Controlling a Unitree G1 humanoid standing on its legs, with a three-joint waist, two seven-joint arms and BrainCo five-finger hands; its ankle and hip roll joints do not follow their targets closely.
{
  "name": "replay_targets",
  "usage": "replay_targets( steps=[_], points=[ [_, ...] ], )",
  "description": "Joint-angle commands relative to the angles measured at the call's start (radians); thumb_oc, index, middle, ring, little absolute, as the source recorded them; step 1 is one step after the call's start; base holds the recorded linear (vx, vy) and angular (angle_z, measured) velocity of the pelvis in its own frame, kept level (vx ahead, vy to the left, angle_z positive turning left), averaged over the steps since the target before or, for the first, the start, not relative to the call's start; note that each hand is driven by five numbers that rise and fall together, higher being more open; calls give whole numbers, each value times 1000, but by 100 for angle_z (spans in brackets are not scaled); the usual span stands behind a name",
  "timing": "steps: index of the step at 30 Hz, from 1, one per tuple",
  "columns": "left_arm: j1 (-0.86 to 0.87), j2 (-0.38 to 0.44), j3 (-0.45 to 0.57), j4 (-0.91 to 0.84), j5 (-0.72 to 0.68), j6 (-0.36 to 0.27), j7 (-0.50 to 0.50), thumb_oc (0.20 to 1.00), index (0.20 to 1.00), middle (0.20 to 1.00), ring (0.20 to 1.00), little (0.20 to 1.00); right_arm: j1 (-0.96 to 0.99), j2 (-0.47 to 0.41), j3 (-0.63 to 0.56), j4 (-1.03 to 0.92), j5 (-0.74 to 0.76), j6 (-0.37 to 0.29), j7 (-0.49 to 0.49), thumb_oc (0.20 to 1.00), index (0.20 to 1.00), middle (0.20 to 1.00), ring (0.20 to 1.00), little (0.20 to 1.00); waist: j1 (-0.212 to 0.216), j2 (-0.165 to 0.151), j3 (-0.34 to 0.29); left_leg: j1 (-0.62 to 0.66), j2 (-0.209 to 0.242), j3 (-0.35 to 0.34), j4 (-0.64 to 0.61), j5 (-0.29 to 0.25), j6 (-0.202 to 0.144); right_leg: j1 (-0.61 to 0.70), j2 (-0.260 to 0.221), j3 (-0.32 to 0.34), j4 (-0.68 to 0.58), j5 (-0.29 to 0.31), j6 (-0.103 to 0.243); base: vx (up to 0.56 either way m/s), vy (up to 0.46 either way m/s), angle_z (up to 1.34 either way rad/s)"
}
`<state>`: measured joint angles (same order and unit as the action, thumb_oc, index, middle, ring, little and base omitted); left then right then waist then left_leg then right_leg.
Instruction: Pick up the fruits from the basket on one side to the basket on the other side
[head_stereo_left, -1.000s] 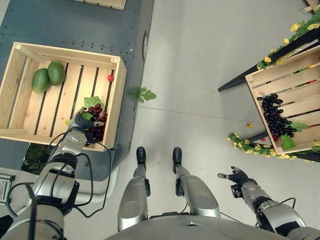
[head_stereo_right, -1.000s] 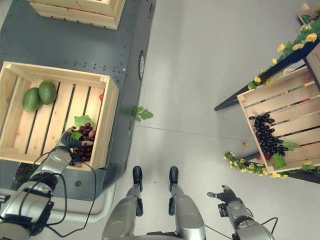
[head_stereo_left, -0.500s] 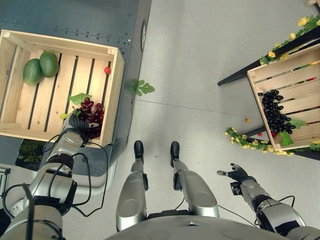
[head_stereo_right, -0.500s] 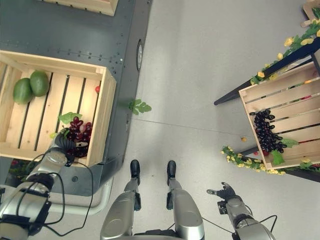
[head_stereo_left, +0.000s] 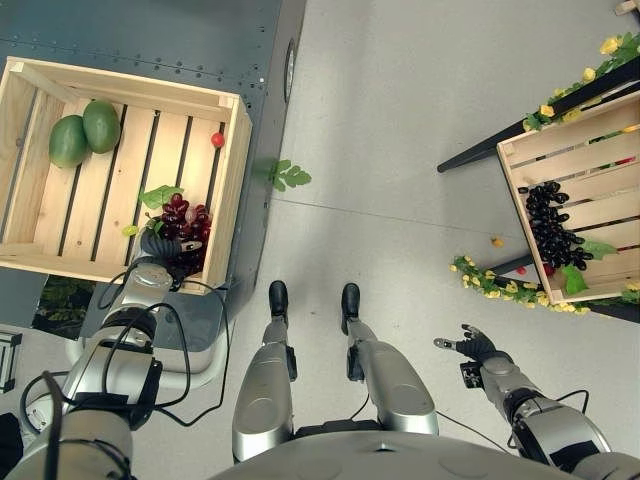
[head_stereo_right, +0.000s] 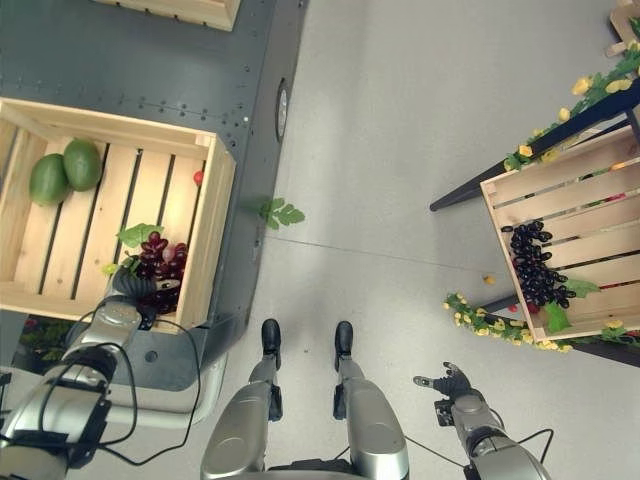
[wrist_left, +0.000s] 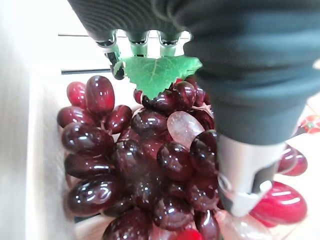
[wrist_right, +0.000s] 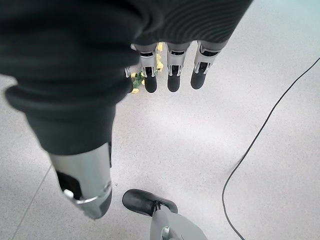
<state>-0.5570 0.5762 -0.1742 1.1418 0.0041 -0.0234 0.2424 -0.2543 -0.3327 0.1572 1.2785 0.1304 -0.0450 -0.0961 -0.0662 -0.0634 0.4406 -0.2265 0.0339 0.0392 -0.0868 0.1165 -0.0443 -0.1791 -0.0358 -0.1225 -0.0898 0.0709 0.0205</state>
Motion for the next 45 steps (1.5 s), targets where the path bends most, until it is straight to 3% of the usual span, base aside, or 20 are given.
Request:
replay_targets(
  steps=[1,11,12,13,45],
  points=[
    [31,-97,-36,77,-67,3,-41,1000,1000,1000,1000,1000,-3,-16,25,10,29,-13,-16,1000,1000,1000,1000,1000,-6,-44,-27,-64,2,5,0,-11,-19,-140,-97,33,10,102,131,0,0,0],
    [8,-109,-38,64,-103,-5,-46,1000,1000,1000,1000,1000,-5,-16,27,12,35,-16,-15,1000,1000,1000,1000,1000,-11,-43,-39,-65,4,9,0,-14,-18,-145,-95,38,9,100,129,0,0,0],
    [-1,-109,-41,60,-105,-6,-44,507,507,507,507,507,-6,-16,28,11,36,-17,-16,1000,1000,1000,1000,1000,-12,-44,-40,-67,4,10,0,-14,-18,-147,-95,38,8,101,130,0,0,0],
    [-6,-108,-41,56,-109,-7,-42,200,200,200,200,200,-6,-16,29,9,38,-18,-17,1000,1000,1000,1000,1000,-13,-44,-40,-69,4,9,0,-13,-18,-149,-94,39,8,102,130,0,0,0],
    [-14,-101,-28,51,-141,-16,-46,200,200,200,200,200,6,-8,41,7,27,-23,-12,1000,1000,1000,1000,1000,-19,-57,-54,-74,9,15,0,-17,-18,-159,-90,42,9,99,129,0,0,0]
  ],
)
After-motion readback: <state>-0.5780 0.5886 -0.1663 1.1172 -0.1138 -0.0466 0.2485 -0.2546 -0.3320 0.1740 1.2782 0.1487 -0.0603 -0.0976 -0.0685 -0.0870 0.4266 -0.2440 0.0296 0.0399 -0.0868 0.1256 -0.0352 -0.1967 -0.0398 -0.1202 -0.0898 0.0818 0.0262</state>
